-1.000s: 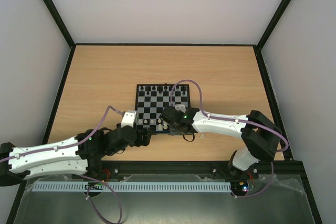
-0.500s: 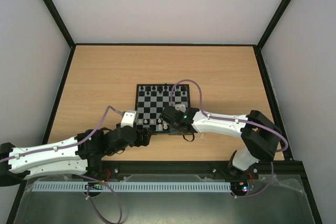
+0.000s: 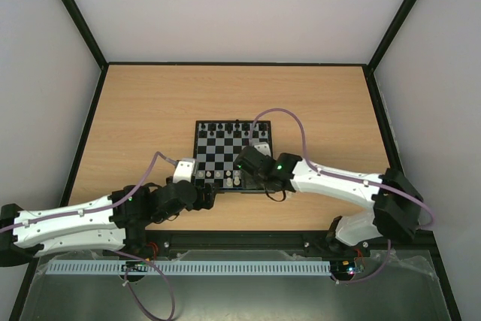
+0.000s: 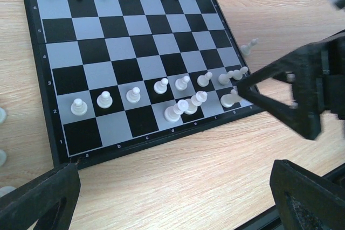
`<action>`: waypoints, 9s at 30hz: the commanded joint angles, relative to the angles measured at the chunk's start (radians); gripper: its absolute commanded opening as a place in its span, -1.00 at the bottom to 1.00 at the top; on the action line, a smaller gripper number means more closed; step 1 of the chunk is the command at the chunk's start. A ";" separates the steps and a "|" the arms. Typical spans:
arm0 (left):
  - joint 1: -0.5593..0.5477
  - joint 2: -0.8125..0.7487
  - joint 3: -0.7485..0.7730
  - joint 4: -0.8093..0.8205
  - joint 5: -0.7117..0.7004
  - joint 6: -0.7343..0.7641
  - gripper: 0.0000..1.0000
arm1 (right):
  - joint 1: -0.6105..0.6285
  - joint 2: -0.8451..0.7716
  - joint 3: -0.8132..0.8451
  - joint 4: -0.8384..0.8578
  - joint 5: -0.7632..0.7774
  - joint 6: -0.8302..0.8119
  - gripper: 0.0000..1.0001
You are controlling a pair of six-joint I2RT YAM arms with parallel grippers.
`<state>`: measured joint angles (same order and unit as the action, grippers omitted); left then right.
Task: Set up the chess pieces on the board
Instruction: Place the chess piece on the chessboard, then pick up the chess piece at the center of the board, then place the chess piece on the chessboard, then pick up the chess piece at the center of the board.
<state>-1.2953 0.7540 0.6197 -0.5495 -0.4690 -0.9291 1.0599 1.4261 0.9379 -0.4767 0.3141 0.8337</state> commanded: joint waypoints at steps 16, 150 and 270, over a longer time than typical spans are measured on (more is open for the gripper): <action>0.036 0.067 0.039 -0.063 -0.089 -0.045 0.99 | 0.002 -0.437 -0.158 0.004 0.029 -0.043 0.97; 0.192 0.726 0.226 0.043 0.128 0.000 -0.79 | 0.002 -0.648 -0.261 0.013 0.039 -0.111 0.97; 0.078 0.187 0.134 -0.169 -0.079 -0.171 0.99 | -0.014 -0.457 -0.319 -0.027 0.133 0.040 0.97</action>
<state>-1.2106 0.9421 0.7967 -0.7425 -0.5411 -1.1175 1.0534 0.9508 0.6422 -0.3958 0.4030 0.8013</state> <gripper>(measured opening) 0.994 0.986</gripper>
